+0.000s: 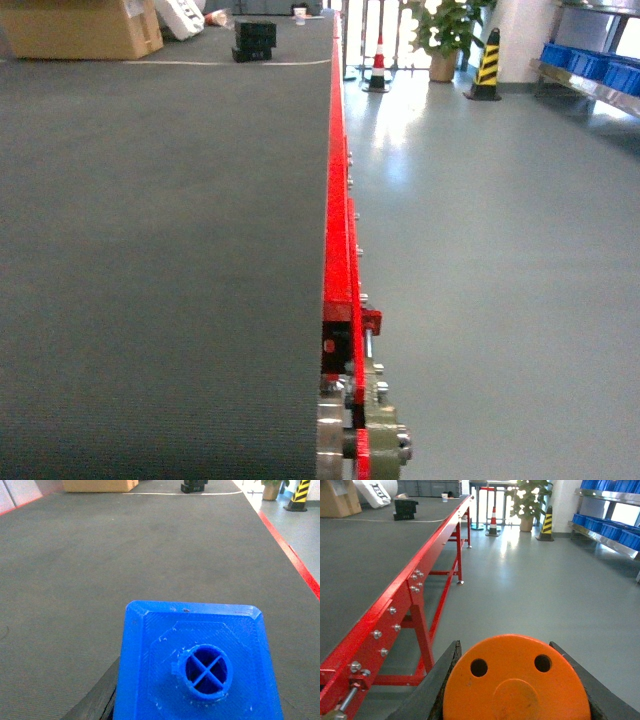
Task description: Sort blue parts and orange caps into right shelf containers
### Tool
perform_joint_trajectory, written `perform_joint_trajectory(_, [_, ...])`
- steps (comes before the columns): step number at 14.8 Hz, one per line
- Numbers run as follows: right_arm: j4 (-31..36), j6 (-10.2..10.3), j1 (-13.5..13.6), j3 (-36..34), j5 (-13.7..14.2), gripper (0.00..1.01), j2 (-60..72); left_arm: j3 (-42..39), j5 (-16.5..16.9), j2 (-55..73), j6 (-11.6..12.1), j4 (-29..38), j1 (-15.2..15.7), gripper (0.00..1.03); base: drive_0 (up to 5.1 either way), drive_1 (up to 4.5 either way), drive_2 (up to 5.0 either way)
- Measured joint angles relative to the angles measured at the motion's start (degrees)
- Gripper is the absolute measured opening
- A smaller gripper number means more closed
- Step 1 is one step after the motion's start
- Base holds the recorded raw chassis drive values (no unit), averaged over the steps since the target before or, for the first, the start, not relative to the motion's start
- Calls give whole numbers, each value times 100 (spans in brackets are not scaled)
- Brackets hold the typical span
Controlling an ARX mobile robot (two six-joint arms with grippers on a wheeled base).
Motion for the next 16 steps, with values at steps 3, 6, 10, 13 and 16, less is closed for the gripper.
perform_joint_trajectory(3, [2,0,0,0,0,44,0,0,0,-11,0,17,0,45,501,-237,-237])
perform_joint_trajectory(6, [7,0,0,0,0,44,0,-2,-2,-4,0,-20,0,45,502,-237,-237])
perform_joint_trajectory(10, [9,0,0,0,0,44,0,-2,-2,-11,0,4,0,45,499,-237,-237])
perform_joint_trajectory(13, [-7,0,0,2,0,44,0,-2,-2,-4,0,-7,0,45,506,-230,-230])
perform_joint_trajectory(16, [-7,0,0,2,0,44,0,-2,0,-9,0,2,0,45,500,-236,-236])
